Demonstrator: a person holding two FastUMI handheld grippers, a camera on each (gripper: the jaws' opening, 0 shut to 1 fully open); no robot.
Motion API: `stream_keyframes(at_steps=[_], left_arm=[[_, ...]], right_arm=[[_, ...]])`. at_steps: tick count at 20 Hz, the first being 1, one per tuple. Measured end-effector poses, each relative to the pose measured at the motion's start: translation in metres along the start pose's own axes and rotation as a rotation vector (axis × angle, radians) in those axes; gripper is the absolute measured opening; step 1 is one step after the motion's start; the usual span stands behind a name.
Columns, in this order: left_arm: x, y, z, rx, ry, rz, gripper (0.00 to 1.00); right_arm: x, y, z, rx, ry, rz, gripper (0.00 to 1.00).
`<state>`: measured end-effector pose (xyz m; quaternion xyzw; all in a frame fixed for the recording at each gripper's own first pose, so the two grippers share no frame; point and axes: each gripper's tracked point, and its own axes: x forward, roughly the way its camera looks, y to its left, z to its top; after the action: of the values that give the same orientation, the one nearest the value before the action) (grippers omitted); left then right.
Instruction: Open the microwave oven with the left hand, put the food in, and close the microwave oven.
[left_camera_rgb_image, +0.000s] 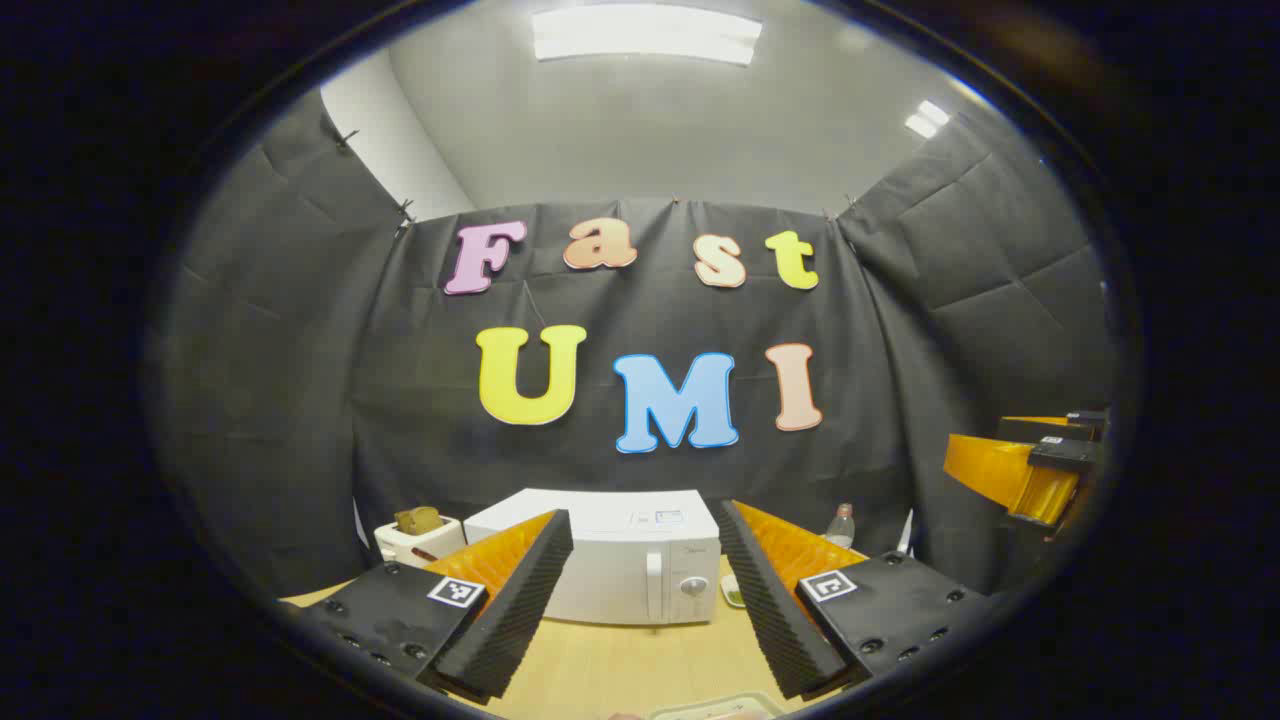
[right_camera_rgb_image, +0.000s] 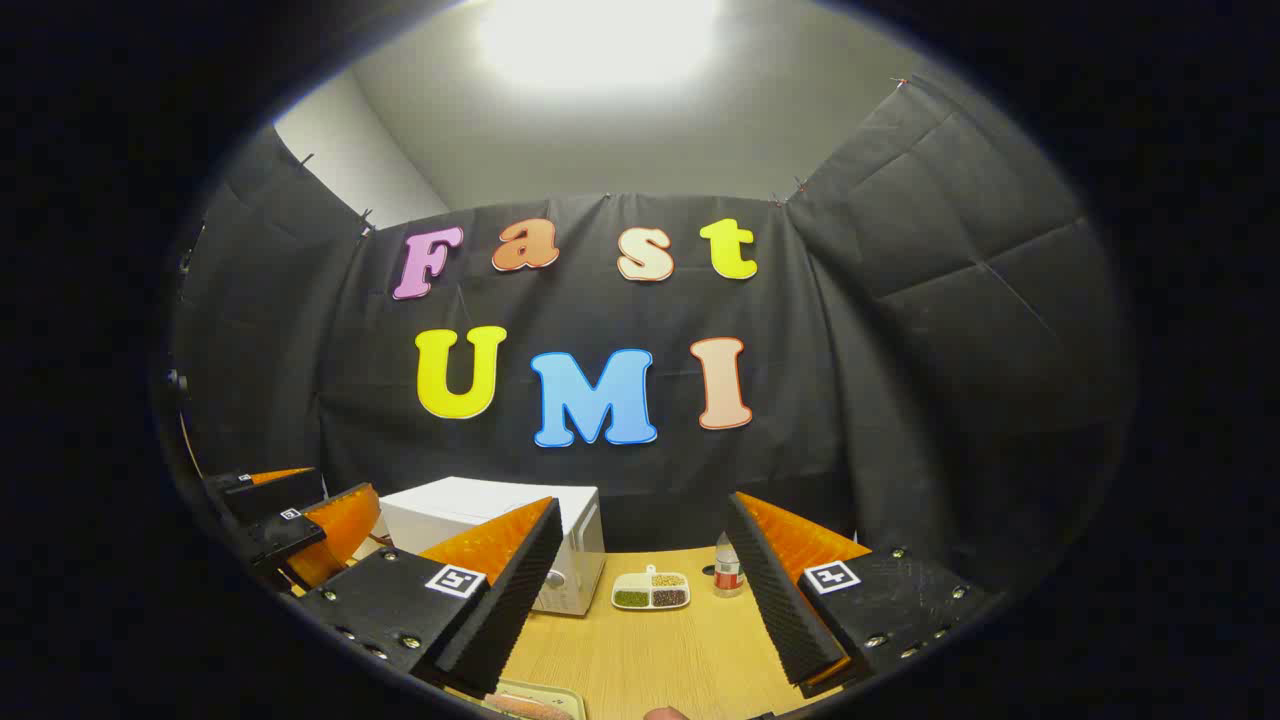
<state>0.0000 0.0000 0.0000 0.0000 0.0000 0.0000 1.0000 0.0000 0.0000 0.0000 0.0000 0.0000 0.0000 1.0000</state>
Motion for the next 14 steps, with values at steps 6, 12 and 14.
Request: stream_keyframes(at_steps=[6, 12, 14], left_arm=[[-0.005, 0.003, 0.001, 0.013, 0.006, 0.02, 0.99], [-0.013, -0.005, 0.009, 0.029, -0.008, 0.032, 0.99], [-0.014, -0.011, 0.013, 0.036, -0.015, 0.038, 0.98]], right_arm=[[0.0, 0.008, 0.001, -0.026, -0.013, 0.038, 1.0], [-0.003, -0.003, -0.003, -0.014, -0.002, 0.041, 1.0], [-0.004, -0.008, -0.003, -0.011, -0.001, 0.048, 1.0]])
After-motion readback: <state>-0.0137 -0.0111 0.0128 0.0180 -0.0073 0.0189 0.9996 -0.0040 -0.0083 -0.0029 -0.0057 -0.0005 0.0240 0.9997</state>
